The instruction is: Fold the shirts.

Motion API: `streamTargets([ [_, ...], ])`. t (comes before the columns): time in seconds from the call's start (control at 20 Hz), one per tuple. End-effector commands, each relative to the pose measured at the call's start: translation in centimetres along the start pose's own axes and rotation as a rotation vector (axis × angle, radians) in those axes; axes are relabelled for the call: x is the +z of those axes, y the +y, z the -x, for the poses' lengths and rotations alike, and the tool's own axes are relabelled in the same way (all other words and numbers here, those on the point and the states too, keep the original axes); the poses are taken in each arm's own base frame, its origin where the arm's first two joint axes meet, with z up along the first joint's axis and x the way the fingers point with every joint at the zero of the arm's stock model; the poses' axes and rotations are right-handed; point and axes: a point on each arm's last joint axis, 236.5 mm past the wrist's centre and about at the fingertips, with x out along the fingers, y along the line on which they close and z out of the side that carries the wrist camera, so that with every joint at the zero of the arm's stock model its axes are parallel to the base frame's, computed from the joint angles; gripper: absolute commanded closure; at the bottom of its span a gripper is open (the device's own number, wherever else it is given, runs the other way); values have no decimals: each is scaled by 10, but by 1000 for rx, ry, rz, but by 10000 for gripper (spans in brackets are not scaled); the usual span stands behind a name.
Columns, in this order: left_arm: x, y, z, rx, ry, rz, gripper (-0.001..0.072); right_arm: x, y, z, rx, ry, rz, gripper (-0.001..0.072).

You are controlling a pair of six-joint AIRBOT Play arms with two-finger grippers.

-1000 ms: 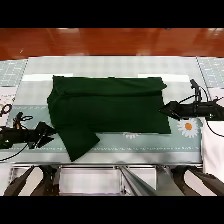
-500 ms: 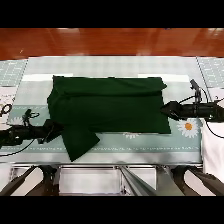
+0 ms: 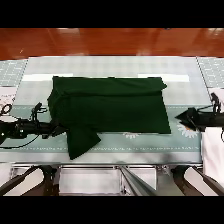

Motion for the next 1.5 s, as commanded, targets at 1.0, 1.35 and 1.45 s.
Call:
streamTargets([
  [1.0,40,-21,34,-28,-82,-67,692,8,42,-41,110,122,133,690],
  [1.35,130,-74,59,7,-244,-201,692,87,95,-26,117,-12,237,690],
  [1.45,156,-87,56,3,-242,-222,692,109,112,-27,154,-37,239,690],
])
